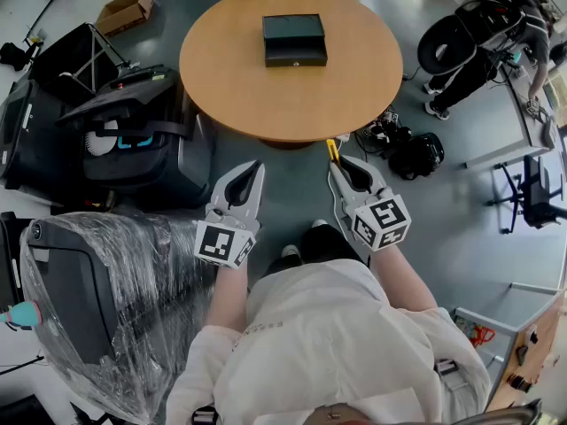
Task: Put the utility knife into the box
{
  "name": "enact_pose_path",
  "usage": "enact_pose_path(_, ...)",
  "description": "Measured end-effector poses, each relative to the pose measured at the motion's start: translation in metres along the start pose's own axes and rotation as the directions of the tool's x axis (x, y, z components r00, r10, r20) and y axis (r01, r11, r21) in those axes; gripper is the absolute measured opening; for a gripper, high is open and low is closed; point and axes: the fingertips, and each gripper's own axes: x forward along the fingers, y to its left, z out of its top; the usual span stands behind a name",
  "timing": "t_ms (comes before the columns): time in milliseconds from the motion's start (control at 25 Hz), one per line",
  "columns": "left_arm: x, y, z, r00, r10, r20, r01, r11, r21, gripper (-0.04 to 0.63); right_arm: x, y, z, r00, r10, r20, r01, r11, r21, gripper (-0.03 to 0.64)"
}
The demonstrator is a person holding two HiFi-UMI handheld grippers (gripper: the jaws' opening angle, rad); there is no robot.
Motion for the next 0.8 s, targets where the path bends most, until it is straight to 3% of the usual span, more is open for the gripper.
enact_pose_path(360,0.043,0.039,-0.018,0.999,0.028,-0.019,-0.028,1.0,-0.001,0.014,0.052,-0.034,-0.004,1.0,0.025,-0.004,-0.024,0.999,0.022,0.049)
enact_pose_path(800,0.191,0.121,-0.036,0.998,0.029,-0.05,-0.029,1.0,-0.005,0.014,0.17,-0.157,0.034,1.0,0.028,-0.007,-0.027,0.999,0.043,0.049)
